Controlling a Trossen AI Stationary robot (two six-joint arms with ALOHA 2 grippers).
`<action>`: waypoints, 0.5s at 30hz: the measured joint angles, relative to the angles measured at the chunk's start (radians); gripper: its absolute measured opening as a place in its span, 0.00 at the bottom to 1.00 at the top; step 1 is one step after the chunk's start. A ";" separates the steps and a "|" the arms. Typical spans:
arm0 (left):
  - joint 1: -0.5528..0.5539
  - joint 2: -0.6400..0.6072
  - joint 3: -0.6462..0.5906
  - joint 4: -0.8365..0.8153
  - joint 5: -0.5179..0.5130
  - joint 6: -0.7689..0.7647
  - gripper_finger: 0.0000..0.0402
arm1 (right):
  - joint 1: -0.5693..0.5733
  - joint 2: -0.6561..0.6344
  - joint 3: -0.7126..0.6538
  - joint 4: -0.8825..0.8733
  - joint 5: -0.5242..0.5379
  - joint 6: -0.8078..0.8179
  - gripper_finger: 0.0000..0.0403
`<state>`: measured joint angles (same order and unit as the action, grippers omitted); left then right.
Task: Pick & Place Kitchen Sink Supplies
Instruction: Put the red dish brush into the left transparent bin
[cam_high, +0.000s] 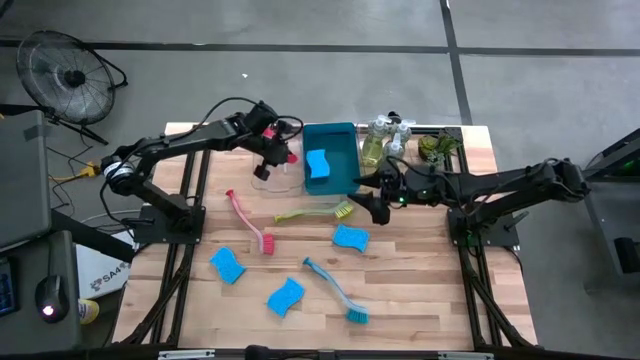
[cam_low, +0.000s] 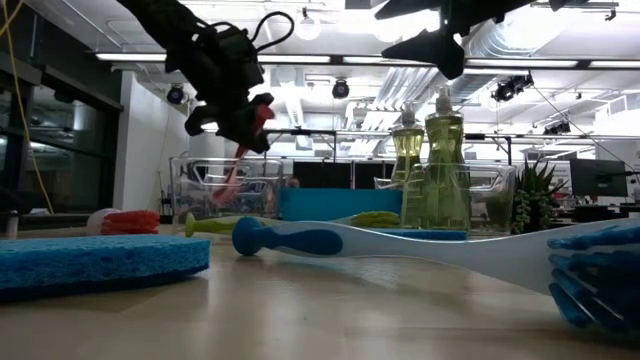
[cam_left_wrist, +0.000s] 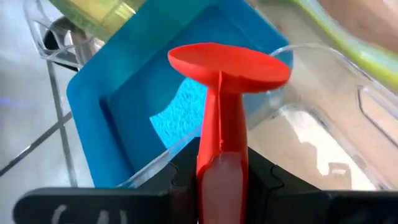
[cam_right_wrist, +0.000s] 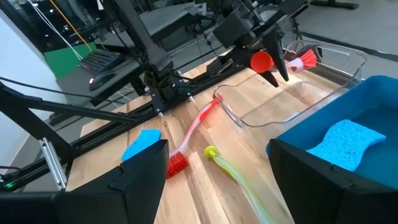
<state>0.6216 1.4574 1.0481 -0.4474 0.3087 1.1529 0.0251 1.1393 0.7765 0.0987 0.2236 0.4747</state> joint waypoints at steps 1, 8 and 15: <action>0.000 0.000 0.000 -0.008 -0.008 0.018 0.17 | 0.005 0.000 0.000 -0.003 0.009 0.000 0.67; 0.000 0.000 0.000 -0.055 -0.037 0.073 0.17 | 0.024 0.000 0.000 -0.008 0.049 -0.003 0.67; 0.000 0.000 0.000 -0.062 -0.050 0.074 0.17 | 0.024 0.000 0.000 -0.010 0.051 -0.003 0.67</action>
<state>0.6216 1.4574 1.0481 -0.5091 0.2582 1.2266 0.0490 1.1396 0.7765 0.0890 0.2745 0.4718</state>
